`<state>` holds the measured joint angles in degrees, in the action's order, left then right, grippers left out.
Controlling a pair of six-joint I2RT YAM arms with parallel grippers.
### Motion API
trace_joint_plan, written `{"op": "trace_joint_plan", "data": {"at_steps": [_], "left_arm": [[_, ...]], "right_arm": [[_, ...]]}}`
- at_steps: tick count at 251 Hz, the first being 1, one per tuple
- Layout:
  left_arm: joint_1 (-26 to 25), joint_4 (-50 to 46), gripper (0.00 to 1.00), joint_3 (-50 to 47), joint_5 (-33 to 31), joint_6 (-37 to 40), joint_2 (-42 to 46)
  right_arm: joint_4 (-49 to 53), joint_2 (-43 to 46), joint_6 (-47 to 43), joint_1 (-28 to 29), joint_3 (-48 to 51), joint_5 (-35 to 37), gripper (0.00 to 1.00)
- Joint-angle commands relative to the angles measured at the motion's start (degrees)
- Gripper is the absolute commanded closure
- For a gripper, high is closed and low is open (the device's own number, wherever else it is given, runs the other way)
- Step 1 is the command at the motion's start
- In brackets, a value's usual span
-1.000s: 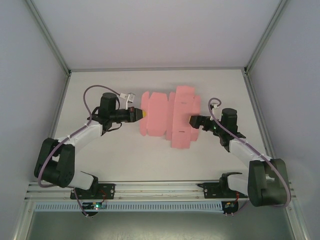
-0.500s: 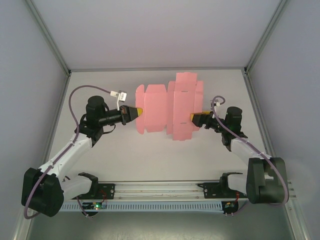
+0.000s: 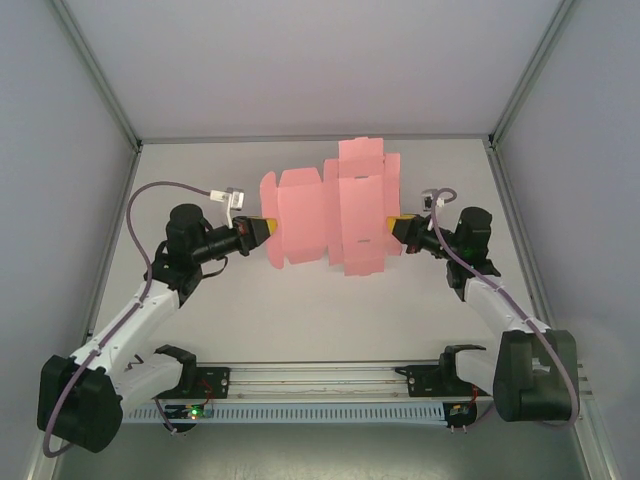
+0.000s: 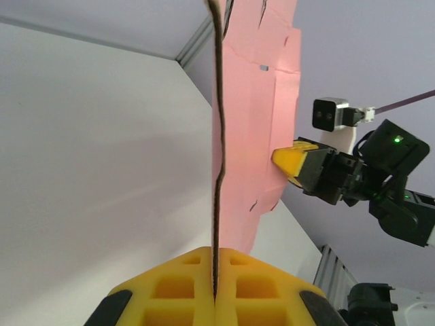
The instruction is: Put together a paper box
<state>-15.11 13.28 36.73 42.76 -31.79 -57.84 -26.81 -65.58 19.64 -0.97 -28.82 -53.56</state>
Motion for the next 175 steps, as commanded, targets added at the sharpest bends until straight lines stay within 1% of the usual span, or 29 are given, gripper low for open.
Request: {"op": "trace_joint_plan", "data": {"at_steps": [1, 24, 36, 39, 42, 46, 56, 65, 66, 67, 68, 76, 79, 81, 94, 117, 130, 150, 175], "left_arm": [[-0.6, -1.2, 1.00, -1.0, -4.5, 1.2, 2.3], [-0.6, -3.7, 1.00, -1.1, -5.6, 1.8, 2.6], [-0.6, -5.1, 1.00, -1.1, -5.7, 1.9, 2.3], [-0.6, -5.7, 0.98, -1.0, -6.0, 1.9, 2.3], [-0.6, -6.4, 0.93, -1.0, -6.5, 1.9, 2.3], [-0.6, -7.4, 0.84, -0.9, -7.4, 2.0, 2.3], [-0.6, -10.4, 0.54, -0.5, -10.1, 2.4, 2.2], [-0.6, -13.3, 0.37, -0.1, -12.9, 3.0, 2.3], [-0.6, -13.5, 0.33, 0.0, -13.2, 3.1, 2.4], [-0.5, -13.8, 0.33, 0.0, -13.5, 3.3, 2.3], [-0.5, -14.1, 0.29, 0.1, -13.9, 3.3, 2.4], [-0.6, -16.4, 0.12, 0.6, -16.2, 4.0, 2.6], [-0.7, -17.2, 0.03, 0.8, -17.1, 4.2, 2.8], [-0.6, -17.7, 0.01, 1.0, -17.7, 4.3, 2.9], [-0.6, -21.1, 0.00, 2.3, -21.3, 5.2, 3.7], [-0.6, -26.1, 0.00, 5.4, -26.6, 7.7, 5.9], [-0.7, -28.7, 0.00, 8.4, -29.5, 10.3, 6.8], [-0.7, -30.5, 0.00, 14.2, -33.4, 12.4, 6.7], [-0.6, -30.2, 0.00, 19.9, -37.9, 11.4, 6.6]], "right_arm": [[4.7, 1.5, -3.1, -0.5, -2.9, 4.3, 1.00], [7.9, 1.7, -5.8, -0.5, -4.8, 6.1, 1.00], [9.1, 1.7, -7.6, -0.2, -5.8, 5.9, 1.00], [9.5, 1.7, -8.4, -0.3, -6.2, 5.6, 1.00], [10.1, 1.6, -9.3, -0.2, -6.6, 5.3, 1.00], [10.8, 1.6, -10.5, -0.1, -7.1, 5.0, 1.00], [13.1, 1.6, -13.6, 0.4, -8.6, 4.6, 1.00], [16.7, 1.6, -17.9, 0.9, -10.4, 3.3, 1.00], [17.2, 1.6, -17.9, 1.0, -10.9, 3.1, 1.00], [17.7, 1.6, -18.4, 1.0, -11.1, 2.9, 1.00], [18.1, 1.6, -18.8, 1.1, -11.3, 2.8, 1.00], [22.0, 1.6, -22.6, 1.8, -13.1, 1.9, 1.00], [23.4, 1.6, -24.0, 2.1, -13.7, 1.7, 1.00], [24.3, 1.6, -24.9, 2.4, -14.1, 1.5, 1.00], [31.4, 1.4, -31.5, 3.8, -17.3, 0.4, 1.00], [44.6, 0.7, -43.0, 7.4, -23.3, 1.4, 1.00], [52.0, -0.3, -48.9, 9.4, -27.7, 3.1, 1.00], [63.9, -2.6, -57.4, 12.9, -35.5, 6.1, 1.00], [76.2, -6.0, -66.3, 16.6, -43.7, 11.2, 1.00]]}}
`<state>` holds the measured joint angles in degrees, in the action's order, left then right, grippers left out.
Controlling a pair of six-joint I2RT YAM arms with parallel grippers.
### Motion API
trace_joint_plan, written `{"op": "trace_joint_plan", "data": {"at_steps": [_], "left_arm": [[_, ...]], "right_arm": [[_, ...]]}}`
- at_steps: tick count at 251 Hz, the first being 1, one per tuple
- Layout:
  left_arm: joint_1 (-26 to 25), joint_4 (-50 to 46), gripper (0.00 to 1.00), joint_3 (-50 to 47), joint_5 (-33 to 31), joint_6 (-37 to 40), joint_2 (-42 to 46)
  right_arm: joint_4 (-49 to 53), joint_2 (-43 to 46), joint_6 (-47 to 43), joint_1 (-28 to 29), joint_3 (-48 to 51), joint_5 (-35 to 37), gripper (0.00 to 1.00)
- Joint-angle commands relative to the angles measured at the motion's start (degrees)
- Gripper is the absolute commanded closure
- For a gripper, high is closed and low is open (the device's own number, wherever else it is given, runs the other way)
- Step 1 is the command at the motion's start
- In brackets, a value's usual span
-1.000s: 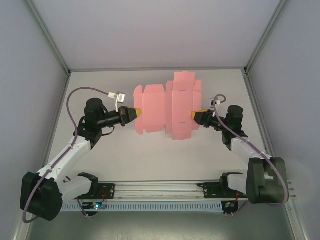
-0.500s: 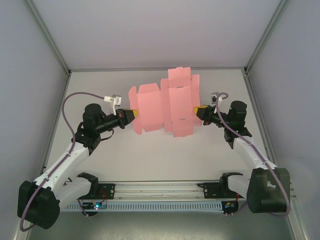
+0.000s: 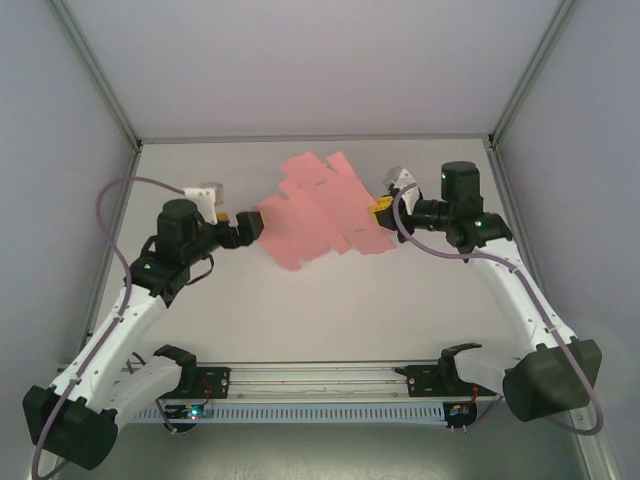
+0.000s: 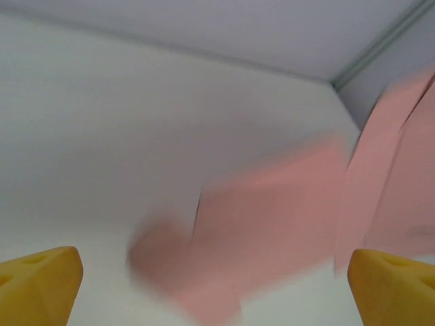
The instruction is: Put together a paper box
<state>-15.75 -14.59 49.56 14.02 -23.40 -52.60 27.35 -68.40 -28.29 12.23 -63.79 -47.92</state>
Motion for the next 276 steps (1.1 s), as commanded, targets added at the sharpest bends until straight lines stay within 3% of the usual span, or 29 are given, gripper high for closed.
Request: {"op": "trace_joint_plan", "data": {"at_steps": [1, 39, 60, 89, 133, 167, 191, 241, 256, 276], "left_arm": [[0.0, -2.4, 0.00, 7.2, -9.3, 2.9, 1.4], [0.2, -6.1, 0.00, 12.3, -18.2, 0.0, -1.9], [0.3, -9.1, 0.00, 14.6, -18.0, 0.1, -6.7], [0.4, -8.5, 0.00, 15.0, -13.0, -0.1, -12.4], [0.4, -2.1, 0.00, 13.9, 0.9, 2.2, -19.2], [0.4, -3.5, 0.00, 14.2, 3.8, 5.2, -23.0], [0.3, -2.8, 0.00, 13.4, 8.5, 8.4, -23.7], [0.3, 8.1, 0.00, 7.8, 22.0, 13.4, -20.0], [0.0, 7.2, 0.00, 8.5, 25.6, 15.3, -20.9], [-0.6, 2.4, 0.00, 11.3, 25.9, 17.8, -23.5]], "right_arm": [[22.5, -3.4, -18.7, 3.6, -9.0, 5.8, 1.00], [36.8, -9.8, -29.4, 7.4, -18.2, 12.0, 1.00], [40.4, -14.5, -32.1, 8.9, -22.3, 16.9, 1.00], [41.1, -20.4, -34.3, 10.7, -27.3, 23.0, 1.00], [41.6, -27.0, -41.4, 11.1, -33.9, 20.4, 1.00], [41.4, -30.5, -43.5, 11.7, -34.9, 18.7, 1.00], [42.1, -32.7, -42.9, 11.8, -36.1, 18.8, 1.00], [45.7, -36.8, -43.1, 11.9, -39.8, 19.9, 1.00], [45.9, -37.5, -42.8, 11.9, -40.6, 19.9, 1.00], [46.1, -38.3, -42.7, 12.0, -41.5, 19.7, 1.00]]}}
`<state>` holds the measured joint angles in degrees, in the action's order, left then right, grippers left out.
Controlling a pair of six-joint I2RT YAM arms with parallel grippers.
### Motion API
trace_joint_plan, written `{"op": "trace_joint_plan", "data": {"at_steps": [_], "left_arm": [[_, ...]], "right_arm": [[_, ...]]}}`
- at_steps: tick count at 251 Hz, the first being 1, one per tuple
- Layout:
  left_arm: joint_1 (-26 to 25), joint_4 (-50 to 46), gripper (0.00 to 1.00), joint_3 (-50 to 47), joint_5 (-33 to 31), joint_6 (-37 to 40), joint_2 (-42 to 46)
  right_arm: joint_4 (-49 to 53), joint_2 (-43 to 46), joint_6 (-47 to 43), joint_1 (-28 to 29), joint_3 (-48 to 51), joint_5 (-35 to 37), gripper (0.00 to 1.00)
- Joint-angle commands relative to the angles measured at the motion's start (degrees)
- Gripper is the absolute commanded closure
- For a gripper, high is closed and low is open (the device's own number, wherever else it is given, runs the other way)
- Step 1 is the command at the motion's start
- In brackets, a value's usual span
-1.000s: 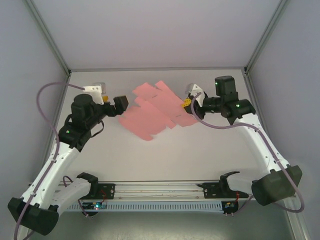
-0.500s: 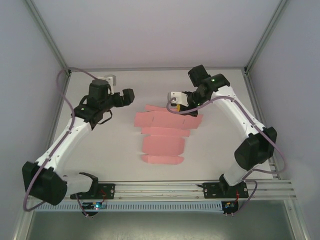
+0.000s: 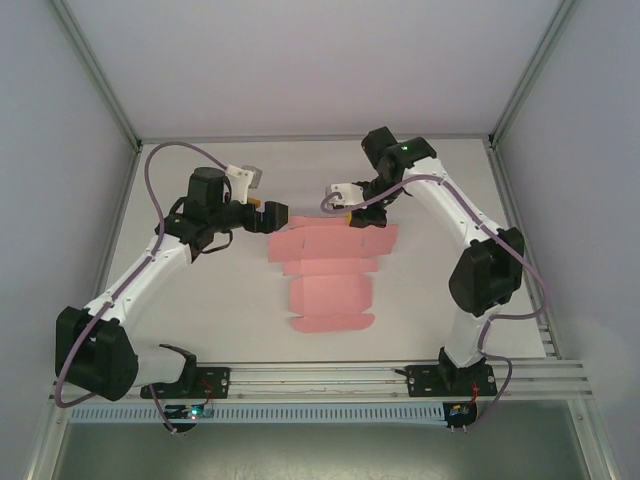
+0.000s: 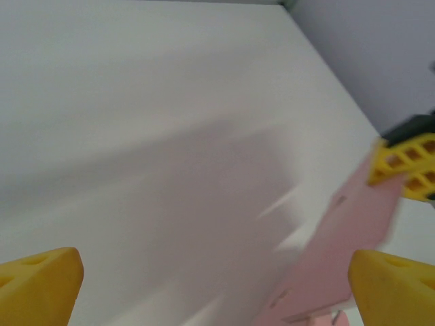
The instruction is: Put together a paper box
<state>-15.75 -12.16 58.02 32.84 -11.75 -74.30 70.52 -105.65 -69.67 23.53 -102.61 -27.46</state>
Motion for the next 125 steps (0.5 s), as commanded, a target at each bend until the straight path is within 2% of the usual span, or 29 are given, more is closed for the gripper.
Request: {"op": "trace_joint_plan", "data": {"at_steps": [1, 21, 47, 63, 107, 125], "left_arm": [[-0.7, -0.4, 0.00, 3.0, 7.1, 6.3, -2.0], [-1.4, -4.5, 0.06, 5.5, 9.7, 10.0, -4.5], [-3.0, -6.0, 0.29, 6.1, 10.1, 13.5, -5.5], [-3.9, -6.1, 0.39, 6.3, 8.9, 14.6, -5.7], [-6.0, -5.8, 0.49, 6.6, 8.8, 18.1, -6.1], [-7.1, -5.4, 0.52, 7.3, 6.4, 18.0, -6.7]], "right_arm": [[3.0, -1.1, -1.3, 0.7, -2.8, -0.8, 1.00], [3.5, -1.8, -1.3, 0.7, -3.8, -0.9, 1.00], [3.7, -2.9, -0.3, 0.6, -5.1, -0.9, 1.00], [4.0, -3.6, 0.3, 0.7, -6.1, -0.9, 1.00], [5.8, -5.9, 1.0, 0.8, -8.8, -1.3, 1.00], [6.1, -6.6, 1.2, 1.0, -9.4, -1.3, 1.00]]}}
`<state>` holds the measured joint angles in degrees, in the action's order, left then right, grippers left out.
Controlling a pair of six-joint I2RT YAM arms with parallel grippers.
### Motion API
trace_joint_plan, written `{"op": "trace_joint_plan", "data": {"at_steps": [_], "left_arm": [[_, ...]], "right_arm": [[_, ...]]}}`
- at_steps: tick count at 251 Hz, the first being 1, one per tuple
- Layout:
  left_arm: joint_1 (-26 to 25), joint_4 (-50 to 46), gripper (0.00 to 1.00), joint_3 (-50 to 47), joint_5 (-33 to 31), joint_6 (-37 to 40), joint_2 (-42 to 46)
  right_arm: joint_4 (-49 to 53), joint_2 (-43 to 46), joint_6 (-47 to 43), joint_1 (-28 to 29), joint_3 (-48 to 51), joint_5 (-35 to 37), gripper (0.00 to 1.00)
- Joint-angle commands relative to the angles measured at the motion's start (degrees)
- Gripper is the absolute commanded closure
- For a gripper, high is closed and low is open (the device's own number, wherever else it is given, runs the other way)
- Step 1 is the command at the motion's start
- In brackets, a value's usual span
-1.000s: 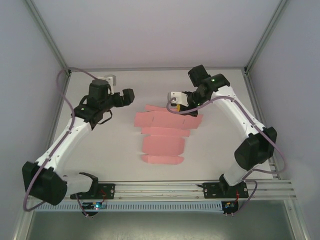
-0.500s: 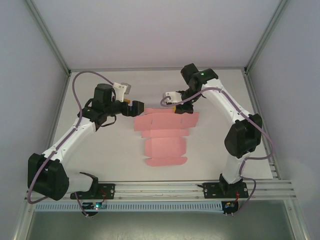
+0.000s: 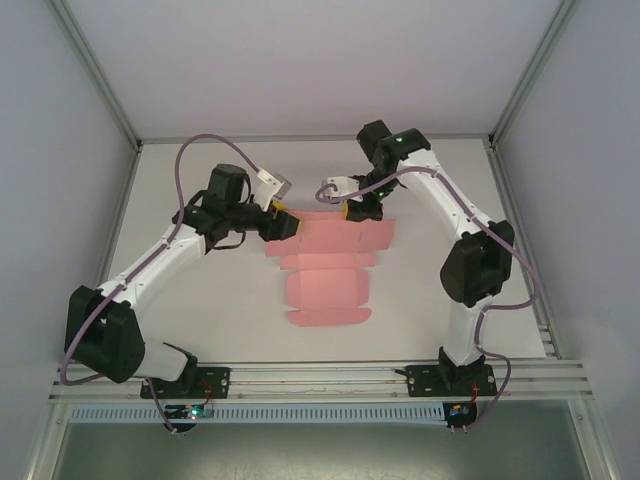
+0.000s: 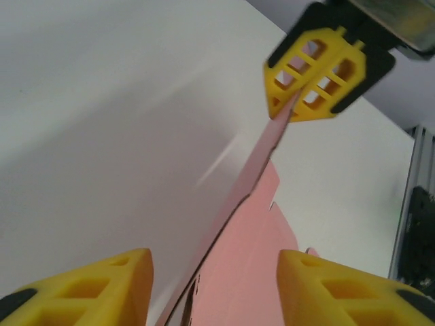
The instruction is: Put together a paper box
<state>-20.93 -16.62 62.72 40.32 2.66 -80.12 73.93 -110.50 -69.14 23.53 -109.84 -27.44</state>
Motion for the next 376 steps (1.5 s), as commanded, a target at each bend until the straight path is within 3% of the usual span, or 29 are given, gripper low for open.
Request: {"op": "trace_joint_plan", "data": {"at_steps": [1, 40, 81, 173, 207, 239, 309, 321, 338, 350, 360, 376], "left_arm": [[-2.0, -1.0, 0.52, 2.7, -1.2, 3.6, -0.9], [-4.2, -3.9, 0.58, 5.0, -6.6, 5.8, -2.2], [-5.8, -7.3, 0.79, 7.7, -14.8, 6.6, -2.9], [-10.9, -7.4, 0.79, 10.2, -33.4, 4.1, -4.1], [-11.5, -9.9, 0.88, 15.6, -39.5, 2.0, -8.1], [-11.9, -13.6, 0.96, 21.0, -41.2, 0.7, -12.4], [-12.1, -19.7, 0.94, 29.8, -39.8, -3.4, -19.7], [-12.0, -20.1, 0.88, 29.9, -39.1, -3.4, -19.8], [-12.0, -20.6, 0.54, 28.9, -40.1, -3.2, -19.2], [-11.8, -20.6, 0.37, 27.2, -41.9, -3.2, -18.1], [-11.5, -20.6, 0.28, 25.2, -43.7, -3.2, -17.1], [-10.8, -20.4, 0.25, 21.5, -44.8, -3.2, -14.8]], "right_arm": [[2.6, -1.8, 0.7, 0.9, -2.2, -1.3, 1.00], [2.6, -2.3, 1.4, 1.1, -2.3, -1.8, 1.00], [2.0, -2.7, 3.2, 1.0, -2.5, -0.7, 1.00], [-5.1, -2.5, 12.3, 1.4, -1.8, 2.6, 1.00], [-10.1, -1.9, 16.7, 2.3, 0.3, 6.2, 1.00], [-13.3, -0.8, 18.5, 3.2, 2.7, 7.6, 1.00], [-19.7, 2.8, 20.1, 3.6, 8.8, 7.7, 1.00], [-19.7, 3.1, 19.8, 3.5, 9.3, 7.8, 1.00], [-19.2, 3.6, 19.0, 3.0, 9.9, 6.8, 1.00], [-19.1, 4.1, 18.4, 2.4, 10.4, 5.4, 1.00], [-19.1, 4.6, 18.1, 1.8, 10.8, 3.9, 1.00], [-18.8, 5.7, 16.8, 0.7, 11.8, 1.1, 1.00]]}}
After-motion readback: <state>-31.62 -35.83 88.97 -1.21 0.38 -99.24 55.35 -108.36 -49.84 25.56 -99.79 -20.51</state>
